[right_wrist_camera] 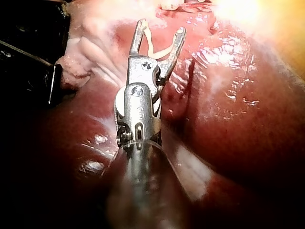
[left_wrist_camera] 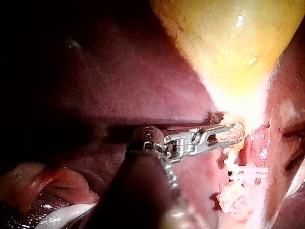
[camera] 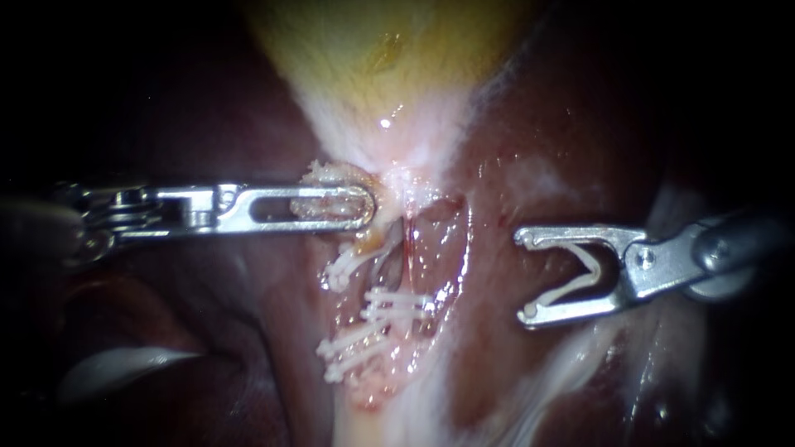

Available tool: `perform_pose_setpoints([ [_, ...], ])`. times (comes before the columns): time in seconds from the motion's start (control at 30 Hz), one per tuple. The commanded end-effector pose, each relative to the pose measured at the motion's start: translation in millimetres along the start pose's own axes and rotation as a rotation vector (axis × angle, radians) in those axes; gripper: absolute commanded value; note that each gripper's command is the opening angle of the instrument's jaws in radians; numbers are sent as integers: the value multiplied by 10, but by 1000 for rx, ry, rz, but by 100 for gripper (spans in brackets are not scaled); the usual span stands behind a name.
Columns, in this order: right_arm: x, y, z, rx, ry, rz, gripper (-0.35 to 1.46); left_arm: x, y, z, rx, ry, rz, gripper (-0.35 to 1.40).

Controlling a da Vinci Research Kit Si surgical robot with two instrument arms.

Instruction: Clipping third clip right tube

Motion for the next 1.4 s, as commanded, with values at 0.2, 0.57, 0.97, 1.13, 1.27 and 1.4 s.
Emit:
perform_pose_setpoints([
  [0.2,0,1,0,-1,-1,0,50,-18,-13,-30,2,8,-11,-35],
  [0.57,0,1,1,-1,-1,1,50,-58,-56,-88,16,-59,-18,-35],
  [0.97,5,6,22,-9,-3,58,50,-55,-58,-87,14,-61,-17,-35],
  [1.13,3,15,52,-20,1,195,50,-53,-59,-85,10,-66,-16,-35],
  [1.27,-7,23,77,-27,4,287,49,-51,-63,-85,10,-66,-17,-35],
  [1.4,-23,34,101,-36,15,364,49,-50,-66,-84,11,-65,-17,-35],
])
